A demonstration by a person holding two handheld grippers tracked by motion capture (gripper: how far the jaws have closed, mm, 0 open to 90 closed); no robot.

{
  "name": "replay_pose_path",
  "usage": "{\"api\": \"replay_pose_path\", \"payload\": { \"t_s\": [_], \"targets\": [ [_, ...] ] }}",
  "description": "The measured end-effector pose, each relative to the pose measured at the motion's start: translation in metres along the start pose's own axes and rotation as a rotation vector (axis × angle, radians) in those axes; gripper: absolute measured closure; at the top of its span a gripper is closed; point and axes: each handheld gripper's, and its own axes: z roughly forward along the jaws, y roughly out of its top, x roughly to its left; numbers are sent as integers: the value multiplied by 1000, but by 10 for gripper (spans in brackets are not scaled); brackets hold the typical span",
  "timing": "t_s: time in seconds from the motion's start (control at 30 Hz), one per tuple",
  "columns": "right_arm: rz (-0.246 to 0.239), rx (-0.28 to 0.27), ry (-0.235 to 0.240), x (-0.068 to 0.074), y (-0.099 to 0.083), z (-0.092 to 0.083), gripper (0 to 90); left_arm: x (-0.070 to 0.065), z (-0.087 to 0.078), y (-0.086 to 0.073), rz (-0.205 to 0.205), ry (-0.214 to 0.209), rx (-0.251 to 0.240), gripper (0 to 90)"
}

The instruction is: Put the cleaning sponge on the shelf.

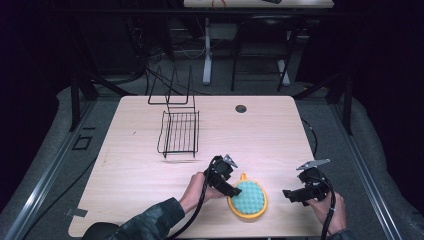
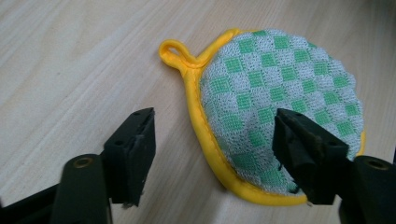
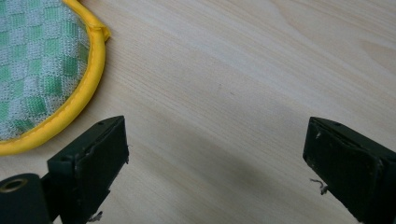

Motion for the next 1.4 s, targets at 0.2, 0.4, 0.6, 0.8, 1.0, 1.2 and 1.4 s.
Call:
{"api": "replay_pose_path", "payload": {
  "t_s": [0.2,0.4,0.6,0.8,1.0,1.2,1.4],
  "targets": [
    [0,0,1,0,0,0,62,-1,4,0,-2,-30,3,458],
    [1,1,3,0,0,0,68,-3,6,-1,-4,-46,6,595],
    [-2,0,2,0,0,0,69,-6,6,-3,3,-38,5,685],
    [-1,0,3,1,0,0,69,-12,7,-5,34,-10,-19,821],
    [-5,1,1,1,0,-1,69,-16,8,-7,65,19,-49,867],
    [-5,-2,5,0,0,-1,68,-16,7,-7,66,20,-70,875],
    [-7,-6,7,0,0,-1,68,-13,2,-6,63,3,-85,878]
  ]
}}
